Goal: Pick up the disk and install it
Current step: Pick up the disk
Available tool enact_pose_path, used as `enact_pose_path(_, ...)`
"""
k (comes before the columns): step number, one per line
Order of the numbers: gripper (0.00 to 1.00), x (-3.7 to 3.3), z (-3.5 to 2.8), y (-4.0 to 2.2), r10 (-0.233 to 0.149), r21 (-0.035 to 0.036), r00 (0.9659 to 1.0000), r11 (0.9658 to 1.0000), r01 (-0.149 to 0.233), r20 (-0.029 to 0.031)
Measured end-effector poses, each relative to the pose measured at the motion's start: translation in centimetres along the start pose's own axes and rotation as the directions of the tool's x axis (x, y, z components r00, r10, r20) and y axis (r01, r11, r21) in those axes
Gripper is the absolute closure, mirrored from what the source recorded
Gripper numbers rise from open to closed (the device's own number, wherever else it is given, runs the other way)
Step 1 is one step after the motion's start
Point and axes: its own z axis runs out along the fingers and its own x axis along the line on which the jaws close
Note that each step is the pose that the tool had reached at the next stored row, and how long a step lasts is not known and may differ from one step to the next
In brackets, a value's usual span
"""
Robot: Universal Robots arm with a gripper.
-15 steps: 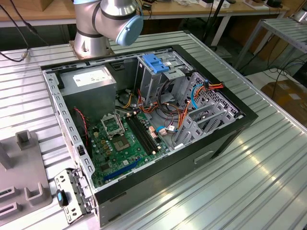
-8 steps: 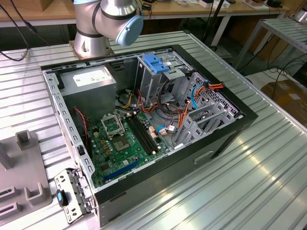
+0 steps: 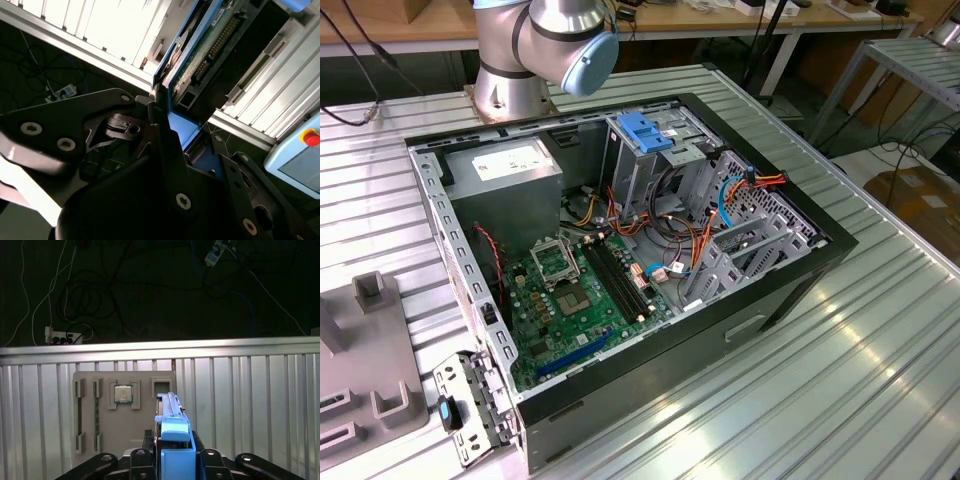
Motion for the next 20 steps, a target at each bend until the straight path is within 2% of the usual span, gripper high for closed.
enact_pose_path(20, 0.63, 0.0, -1.33, -0.02, 0.0, -0.0002, 1.0, 1.0, 0.0, 0.0001)
